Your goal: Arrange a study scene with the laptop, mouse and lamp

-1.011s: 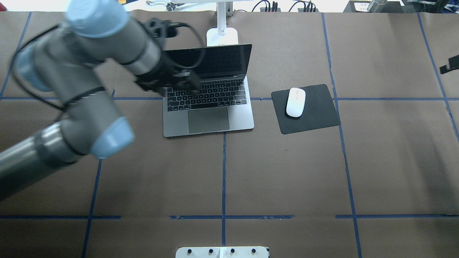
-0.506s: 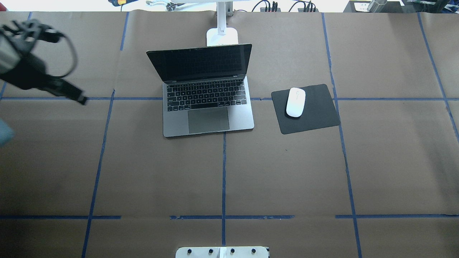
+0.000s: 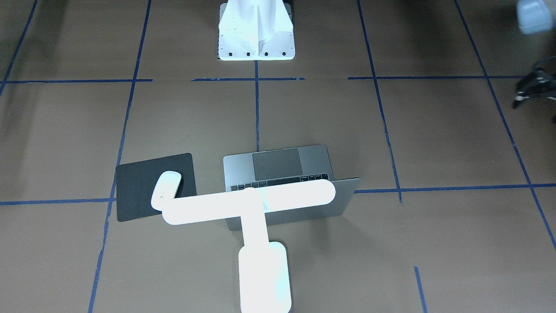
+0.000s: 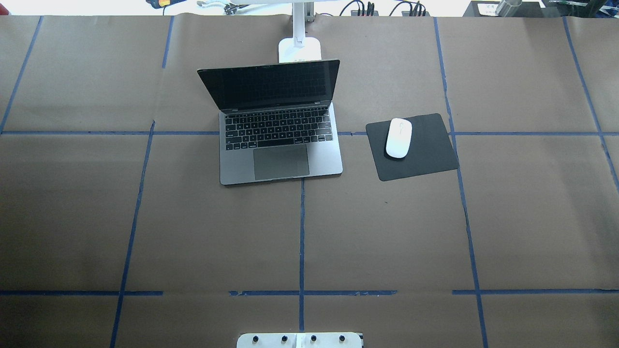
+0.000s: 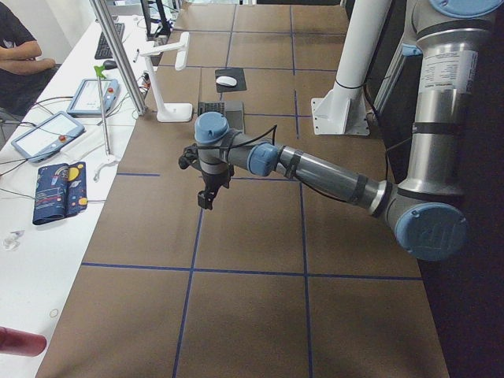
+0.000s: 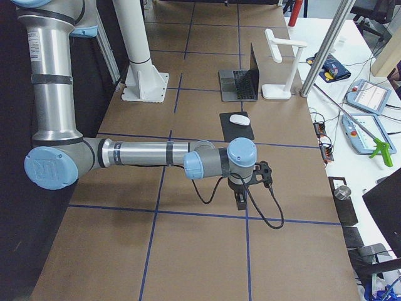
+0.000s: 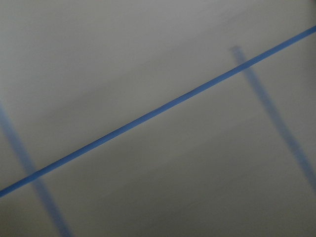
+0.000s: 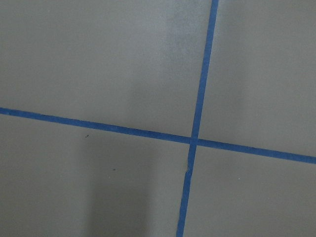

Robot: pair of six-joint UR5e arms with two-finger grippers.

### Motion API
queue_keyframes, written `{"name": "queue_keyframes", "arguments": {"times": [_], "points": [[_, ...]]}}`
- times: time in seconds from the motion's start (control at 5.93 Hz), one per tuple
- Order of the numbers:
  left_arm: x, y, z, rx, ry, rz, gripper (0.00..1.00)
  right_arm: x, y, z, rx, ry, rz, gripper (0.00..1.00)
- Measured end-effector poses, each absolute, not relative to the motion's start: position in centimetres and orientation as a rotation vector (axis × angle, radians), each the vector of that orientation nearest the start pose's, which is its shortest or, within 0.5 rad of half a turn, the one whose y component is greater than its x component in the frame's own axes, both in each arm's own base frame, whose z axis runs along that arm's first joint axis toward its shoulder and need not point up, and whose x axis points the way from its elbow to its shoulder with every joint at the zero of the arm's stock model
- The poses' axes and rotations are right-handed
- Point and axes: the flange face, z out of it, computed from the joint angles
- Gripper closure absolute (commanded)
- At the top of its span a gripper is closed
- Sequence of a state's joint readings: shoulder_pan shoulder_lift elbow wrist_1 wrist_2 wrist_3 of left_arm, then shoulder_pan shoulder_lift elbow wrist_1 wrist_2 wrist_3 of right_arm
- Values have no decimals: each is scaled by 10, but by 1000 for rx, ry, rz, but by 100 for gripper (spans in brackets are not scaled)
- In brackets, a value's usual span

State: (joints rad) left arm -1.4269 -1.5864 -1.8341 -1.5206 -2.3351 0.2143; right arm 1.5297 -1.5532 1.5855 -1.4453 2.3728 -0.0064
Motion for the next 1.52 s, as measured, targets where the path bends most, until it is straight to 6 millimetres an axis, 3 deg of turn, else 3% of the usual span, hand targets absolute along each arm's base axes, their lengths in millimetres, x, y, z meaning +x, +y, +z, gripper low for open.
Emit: {"name": "queue_keyframes", "arguments": {"times": [0.17,0.34,0.84,1.18,1.52], "points": [[-28,-499,564,197,744,401,0,45,-505,627,114,-803,-111,0],[-41,-491,591,122,743,358,0,47,-490,630,90,-800,-116,0],[-50,-433,651,-102,749,235,0,48,-447,651,35,-786,-115,0],[-49,-426,656,-153,740,122,0,45,-434,665,3,-766,-118,0],[-49,-428,660,-108,735,121,0,40,-435,663,3,-759,-132,0]]}}
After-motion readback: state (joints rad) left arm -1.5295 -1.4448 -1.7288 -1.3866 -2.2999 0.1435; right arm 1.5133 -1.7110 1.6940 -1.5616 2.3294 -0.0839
